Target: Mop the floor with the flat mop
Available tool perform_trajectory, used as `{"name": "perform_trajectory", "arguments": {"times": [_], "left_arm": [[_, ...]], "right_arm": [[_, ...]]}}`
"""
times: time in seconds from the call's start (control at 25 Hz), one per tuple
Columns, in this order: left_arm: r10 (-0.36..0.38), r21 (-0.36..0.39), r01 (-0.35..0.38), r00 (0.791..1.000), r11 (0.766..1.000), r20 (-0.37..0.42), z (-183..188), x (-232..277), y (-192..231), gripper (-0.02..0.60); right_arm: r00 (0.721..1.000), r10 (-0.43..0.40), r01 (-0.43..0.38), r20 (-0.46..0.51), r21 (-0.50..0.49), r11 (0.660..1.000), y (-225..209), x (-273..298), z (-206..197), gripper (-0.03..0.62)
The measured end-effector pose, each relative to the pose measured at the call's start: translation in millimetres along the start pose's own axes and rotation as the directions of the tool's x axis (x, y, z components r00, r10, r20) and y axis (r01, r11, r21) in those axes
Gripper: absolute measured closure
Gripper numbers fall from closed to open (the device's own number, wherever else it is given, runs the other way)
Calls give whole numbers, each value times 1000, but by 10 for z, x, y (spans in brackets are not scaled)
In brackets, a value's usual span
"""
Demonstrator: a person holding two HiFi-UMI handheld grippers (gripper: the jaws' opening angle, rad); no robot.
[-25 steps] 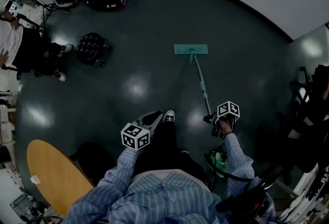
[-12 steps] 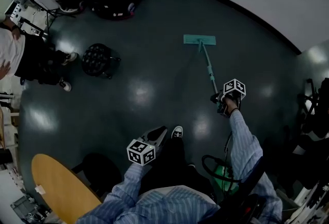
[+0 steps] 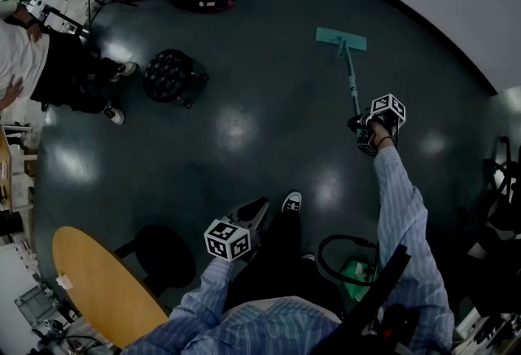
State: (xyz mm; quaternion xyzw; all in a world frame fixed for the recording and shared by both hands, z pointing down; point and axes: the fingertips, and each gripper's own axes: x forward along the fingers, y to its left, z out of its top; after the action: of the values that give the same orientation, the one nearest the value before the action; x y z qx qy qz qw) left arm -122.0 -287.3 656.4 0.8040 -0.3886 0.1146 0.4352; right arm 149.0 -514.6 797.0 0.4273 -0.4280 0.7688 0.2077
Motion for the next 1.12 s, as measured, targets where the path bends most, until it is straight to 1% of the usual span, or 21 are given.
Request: {"name": "perform_trajectory", "arguments": {"times": [0.16,0.28,0.36,0.48,0.64,0.84,0.96,1.12], "left_arm": [[-1,-7,1,1000,1000,6,-53,-64,-8,546],[-8,1,8,1000,1000,5,-102,-94,-78,546],[-14,7,14,1000,1000,6,-120,-118,-120,546],[-30,22,30,1000,999,8,-145,-158,-209,546],[-61,62,60,998,996,5,-214,-175,-438,546],[-105,99,103,995,990,6,-390,-241,-786,546],[-128,106,127,992,986,0,-577,-300,-1000,546],[-156,122,157,988,980,-20,-921,-394,-1316,546]], "right_arm": [[1000,0,0,9,-8,1000,30,-5,-36,522],[999,32,-33,18,18,999,-18,-97,-166,522],[998,55,-56,22,36,998,-74,-172,-295,522],[998,54,-54,9,33,998,-254,-269,-571,522],[999,44,-43,-5,22,999,-632,-396,-1020,522],[999,36,-36,-16,11,999,-1123,-561,-1701,522],[999,24,-24,-23,-2,1000,-1443,-623,-2137,522],[999,20,-20,-45,-8,1000,-1931,-734,-2837,522]]}}
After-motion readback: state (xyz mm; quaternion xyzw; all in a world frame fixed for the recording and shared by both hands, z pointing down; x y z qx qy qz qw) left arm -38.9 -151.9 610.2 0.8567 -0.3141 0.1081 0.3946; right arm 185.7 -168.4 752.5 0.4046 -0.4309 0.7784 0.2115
